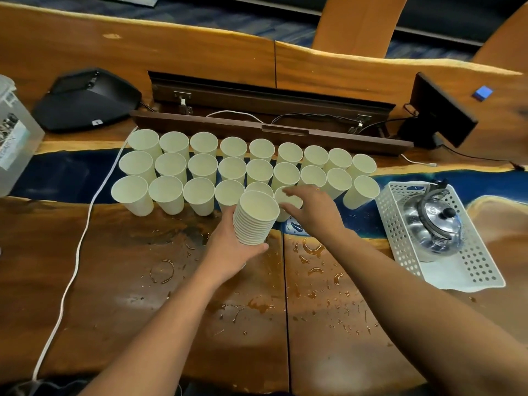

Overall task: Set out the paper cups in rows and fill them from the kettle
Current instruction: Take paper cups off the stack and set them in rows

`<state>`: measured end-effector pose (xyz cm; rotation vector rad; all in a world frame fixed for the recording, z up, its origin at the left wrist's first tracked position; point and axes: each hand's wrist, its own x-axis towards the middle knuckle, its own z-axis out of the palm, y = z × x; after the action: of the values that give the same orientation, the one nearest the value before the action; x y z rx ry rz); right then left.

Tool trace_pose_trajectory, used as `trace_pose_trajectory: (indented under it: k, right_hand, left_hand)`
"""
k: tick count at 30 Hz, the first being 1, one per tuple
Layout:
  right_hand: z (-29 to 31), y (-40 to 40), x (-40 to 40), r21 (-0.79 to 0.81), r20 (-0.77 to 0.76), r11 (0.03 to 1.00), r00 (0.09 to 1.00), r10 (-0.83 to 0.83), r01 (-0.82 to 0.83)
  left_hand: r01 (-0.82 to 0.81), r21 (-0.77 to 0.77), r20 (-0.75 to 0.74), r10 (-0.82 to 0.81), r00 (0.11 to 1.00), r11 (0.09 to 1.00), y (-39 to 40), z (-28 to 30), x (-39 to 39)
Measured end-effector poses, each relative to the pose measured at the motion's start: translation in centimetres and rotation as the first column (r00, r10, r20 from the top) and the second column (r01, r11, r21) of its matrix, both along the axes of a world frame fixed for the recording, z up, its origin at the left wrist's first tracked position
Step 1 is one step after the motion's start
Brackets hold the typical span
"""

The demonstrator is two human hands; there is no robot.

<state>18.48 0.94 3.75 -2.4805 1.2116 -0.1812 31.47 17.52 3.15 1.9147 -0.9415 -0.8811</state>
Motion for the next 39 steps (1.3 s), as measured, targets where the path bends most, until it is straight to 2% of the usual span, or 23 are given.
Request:
trace_pose_trajectory:
  k: [2,4,6,8,11,14,20,24,30,32,36,39]
  right_hand:
    - [2.3,1.7,-0.2,0.018,0.243,0.999,0.969,-0.043,0.039]
    - [4.6,3.6,-0.6,-0.011,0.363,0.999,0.930,0.048,-0.047]
    - [6.1,5.1,-1.2,-0.046,0.283,0.967,0.925,0.253,-0.251]
    - [6.6,5.5,-1.6,-0.024,0.108,0.921,0.915,0.389,-0.389]
    - [7.3,5.2,-1.9,-0.020,-0.080,0.907,0.905,0.419,-0.421]
    - [8.1,5.0,-2.4,-0.028,-0.170,0.899,0.888,0.427,-0.438]
    - [8.9,4.8,-4.0,-0.057,-0.237,0.924,0.904,0.355,-0.378]
    - [9.4,4.2,-5.2,-0.112,-0.186,0.935,0.931,0.313,-0.337]
    - [10.6,3.2,-6.6,-0.080,-0.067,0.967,0.969,0.237,-0.242]
    - [11.3,3.0,-7.2,-0.067,0.026,0.977,0.979,0.202,-0.200]
    - [12.8,2.1,-8.9,-0.162,0.290,0.986,0.954,0.077,-0.030]
    - [11.7,0.7,-9.3,-0.233,0.290,0.970,0.957,0.000,0.071]
  left_hand:
    - [0.011,-0.025,-0.007,-0.011,1.000,1.000,-0.1,-0.1,-0.1]
    - [0.018,-0.040,-0.014,-0.019,1.000,0.999,-0.3,-0.4,-0.2]
    - [0.019,-0.040,-0.018,-0.020,1.000,0.999,-0.5,-0.8,-0.4]
    - [0.027,-0.042,-0.009,-0.027,1.000,0.999,-1.0,-1.1,-0.7]
    - [0.053,-0.050,0.000,-0.053,0.999,0.997,-1.8,-0.9,-1.3]
    - [0.085,-0.037,0.010,-0.085,0.996,0.996,-2.4,-1.0,-1.9]
    - [0.155,-0.022,0.021,-0.154,0.988,0.988,-3.4,-1.2,-3.2]
    - [0.204,-0.021,0.059,-0.202,0.978,0.979,-4.2,-0.8,-3.9]
    - [0.231,-0.077,0.038,-0.229,0.973,0.970,-5.0,0.3,-4.9]
    - [0.234,-0.085,0.035,-0.231,0.972,0.969,-5.1,0.5,-5.0]
    - [0.218,-0.073,-0.004,-0.219,0.976,0.973,-4.7,0.2,-4.9]
    - [0.197,-0.067,-0.030,-0.199,0.980,0.978,-3.9,-0.4,-4.8]
